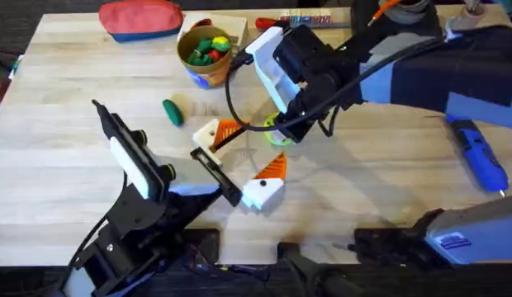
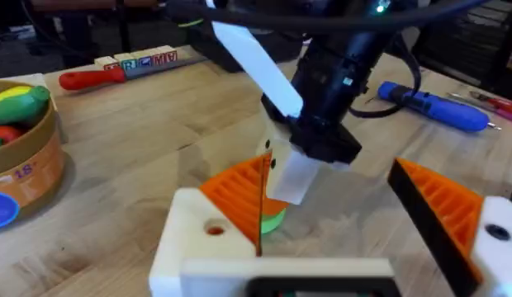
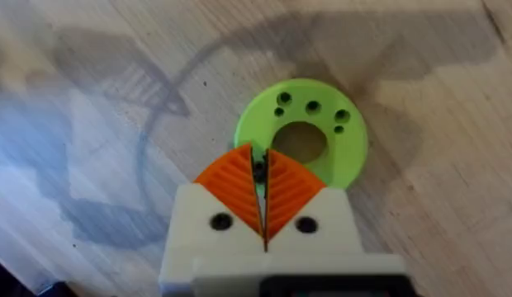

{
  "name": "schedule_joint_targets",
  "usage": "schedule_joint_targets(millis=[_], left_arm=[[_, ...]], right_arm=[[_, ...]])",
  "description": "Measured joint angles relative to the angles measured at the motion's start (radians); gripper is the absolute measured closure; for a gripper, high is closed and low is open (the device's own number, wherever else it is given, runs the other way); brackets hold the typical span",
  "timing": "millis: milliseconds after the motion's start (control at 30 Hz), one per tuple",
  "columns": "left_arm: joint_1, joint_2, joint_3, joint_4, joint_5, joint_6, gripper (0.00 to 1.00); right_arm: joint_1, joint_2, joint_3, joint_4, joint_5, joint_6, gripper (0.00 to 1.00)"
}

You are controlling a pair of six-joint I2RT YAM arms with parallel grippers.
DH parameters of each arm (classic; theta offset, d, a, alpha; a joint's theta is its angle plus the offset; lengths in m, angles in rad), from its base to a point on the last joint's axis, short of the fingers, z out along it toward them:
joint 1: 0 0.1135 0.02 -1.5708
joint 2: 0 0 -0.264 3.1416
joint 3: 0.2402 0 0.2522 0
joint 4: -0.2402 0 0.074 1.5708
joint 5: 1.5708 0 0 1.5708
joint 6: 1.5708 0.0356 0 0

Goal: Pick up the gripper from the table and insert it into the empty holder that is missing its gripper. Then pick up a screw, insert it into the mounting hole, and use the screwdriver to tighten it. Finally, clean up the table by picking up the vegetable and placing it into the bucket.

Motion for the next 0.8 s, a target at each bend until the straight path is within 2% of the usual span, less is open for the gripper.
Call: schedule_joint_targets(millis=[300,600,800], left_arm=[[0.0,0.0,0.0,0.0,-0.002,0.0,0.014],[0.0,0.0,0.0,0.0,0.001,0.0,0.014],[0.0,0.0,0.0,0.003,0.023,0.0,0.014]], right_arm=[[-0.012,-0.046,0.0,-0.001,0.0,0.008,0.998],[-0.106,-0.256,0.0,-0.004,0.001,0.034,0.998],[-0.113,-0.404,0.0,0.093,-0.007,0.099,0.998]])
